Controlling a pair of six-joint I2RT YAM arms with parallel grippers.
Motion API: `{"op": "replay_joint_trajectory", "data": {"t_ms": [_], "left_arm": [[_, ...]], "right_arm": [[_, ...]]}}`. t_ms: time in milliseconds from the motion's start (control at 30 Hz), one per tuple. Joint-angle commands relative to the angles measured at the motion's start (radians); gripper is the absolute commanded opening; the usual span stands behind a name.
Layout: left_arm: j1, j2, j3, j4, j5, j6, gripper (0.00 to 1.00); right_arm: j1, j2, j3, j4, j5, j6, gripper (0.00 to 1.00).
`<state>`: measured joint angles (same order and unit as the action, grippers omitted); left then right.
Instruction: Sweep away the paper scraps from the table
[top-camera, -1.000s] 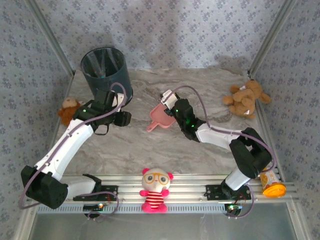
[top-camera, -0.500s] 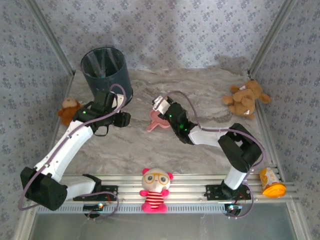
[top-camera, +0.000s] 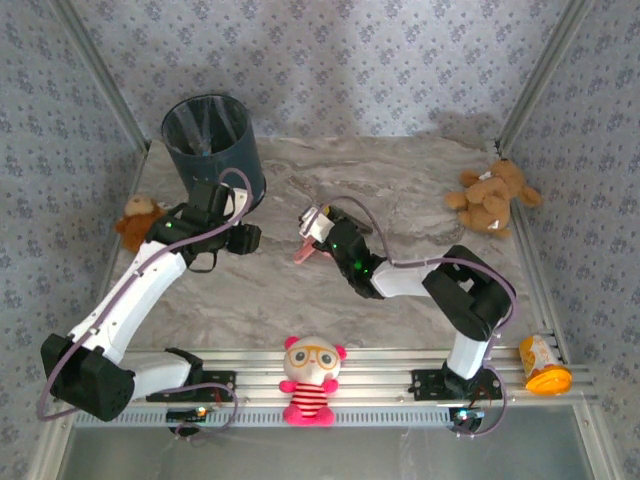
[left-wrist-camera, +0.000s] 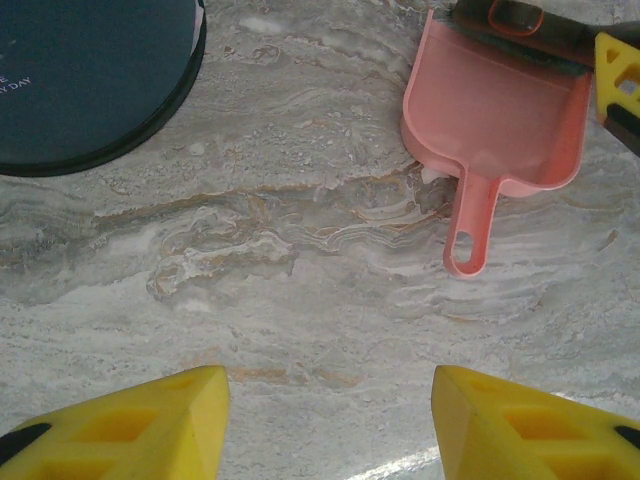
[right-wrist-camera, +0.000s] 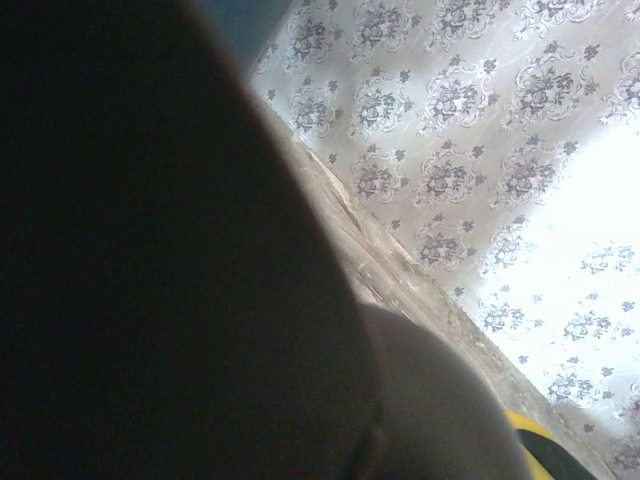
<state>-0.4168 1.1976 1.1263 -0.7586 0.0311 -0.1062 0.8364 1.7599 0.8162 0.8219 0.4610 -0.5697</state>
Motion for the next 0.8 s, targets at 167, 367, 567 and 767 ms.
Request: {"op": "replay_joint_trajectory", "data": {"t_ms": [167, 367, 567, 767], "left_arm": [[0.006, 0.0, 0.003, -0.015, -0.022, 0.012, 0.56], [0.006, 0.008, 0.001, -0.022, -0.031, 0.015, 0.56], [0.006, 0.014, 0.002, -0.028, -0.042, 0.021, 0.56], [0.006, 0.02, 0.004, -0.032, -0.048, 0.025, 0.56]], "right_arm": [[0.044, 0.029, -0.048, 0.04, 0.058, 0.032, 0.25], [0.064, 0.024, -0.065, 0.031, 0.07, 0.06, 0.36], [0.082, 0.021, -0.081, 0.014, 0.08, 0.098, 0.41], [0.102, 0.023, -0.098, 0.008, 0.096, 0.122, 0.47]]}}
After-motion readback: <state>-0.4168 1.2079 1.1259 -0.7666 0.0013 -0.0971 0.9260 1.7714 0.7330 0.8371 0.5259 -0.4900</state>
